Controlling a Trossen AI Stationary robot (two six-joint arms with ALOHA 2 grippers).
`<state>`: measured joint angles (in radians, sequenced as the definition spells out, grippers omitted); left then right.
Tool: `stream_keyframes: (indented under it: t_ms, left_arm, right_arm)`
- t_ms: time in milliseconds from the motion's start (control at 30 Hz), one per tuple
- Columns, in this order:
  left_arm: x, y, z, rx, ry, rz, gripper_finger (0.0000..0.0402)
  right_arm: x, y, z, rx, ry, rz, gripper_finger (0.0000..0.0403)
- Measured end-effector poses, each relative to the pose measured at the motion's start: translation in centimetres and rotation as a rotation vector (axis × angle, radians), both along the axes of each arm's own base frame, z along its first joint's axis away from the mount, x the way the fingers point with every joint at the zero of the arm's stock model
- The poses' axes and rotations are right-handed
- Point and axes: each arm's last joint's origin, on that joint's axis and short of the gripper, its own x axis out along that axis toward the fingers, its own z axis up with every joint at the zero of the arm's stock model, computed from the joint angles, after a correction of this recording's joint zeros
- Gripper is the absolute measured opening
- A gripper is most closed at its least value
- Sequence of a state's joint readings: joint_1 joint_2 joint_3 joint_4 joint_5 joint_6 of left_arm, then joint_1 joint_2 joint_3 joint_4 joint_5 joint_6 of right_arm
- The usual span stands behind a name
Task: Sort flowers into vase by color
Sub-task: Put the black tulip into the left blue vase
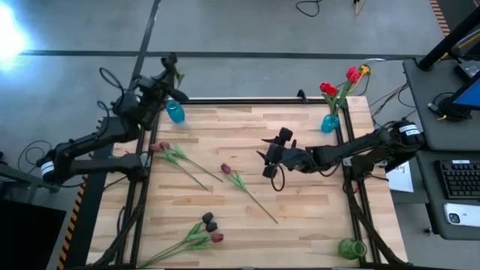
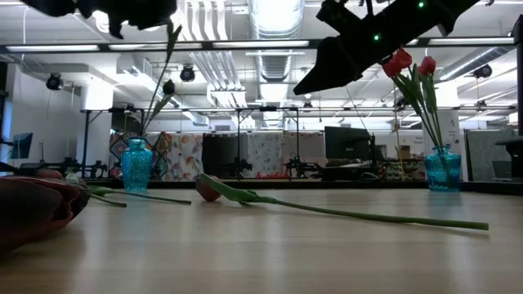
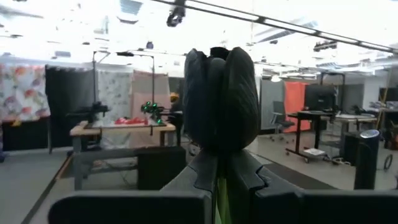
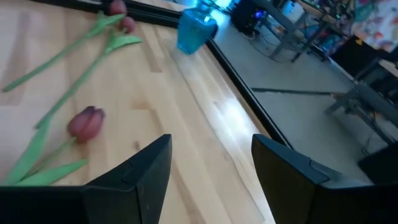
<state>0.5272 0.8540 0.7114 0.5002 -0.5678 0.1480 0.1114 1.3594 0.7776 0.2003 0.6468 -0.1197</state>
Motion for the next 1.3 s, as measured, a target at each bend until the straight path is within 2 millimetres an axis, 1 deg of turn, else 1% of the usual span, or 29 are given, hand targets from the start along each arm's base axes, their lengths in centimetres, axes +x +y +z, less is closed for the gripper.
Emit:
stream_keyframes:
  t_ms: [133,233,333,600,767,1033,1200,1300]
  left_arm:
    - [-1.2,-0.7,-1.5,0.002,-0.023,0.016,0.0000]
    - [-1.8,-0.8,-1.8,0.009,-0.035,0.030,0.0000]
    - [-1.9,-0.7,-2.0,0.006,-0.045,0.045,0.0000]
    - [-1.1,0.3,-2.7,-0.047,-0.071,0.155,0.0000]
    - [-0.5,1.0,-3.4,-0.105,-0.068,0.294,0.0000]
    - [0.7,2.1,-4.6,-0.173,-0.071,0.374,0.0000]
    - [0.8,2.6,-5.2,-0.201,-0.075,0.457,0.0000]
    - [0.7,2.8,-5.2,-0.206,-0.093,0.472,0.0000]
  right_arm:
    - [0.1,-1.3,0.1,0.018,-0.018,-0.052,0.0215]
    - [0.1,-2.1,0.2,0.036,-0.053,-0.087,0.0215]
    - [0.2,-2.7,0.3,0.052,-0.075,-0.112,0.0215]
    - [0.2,-2.9,0.4,0.067,-0.092,-0.126,0.0215]
    - [0.2,-3.0,0.4,0.066,-0.092,-0.128,0.0215]
    - [0.2,-3.3,0.4,0.060,-0.087,-0.138,0.0215]
    - [0.2,-3.3,0.3,0.059,-0.084,-0.138,0.0215]
    - [0.1,-3.3,0.3,0.059,-0.083,-0.138,0.0215]
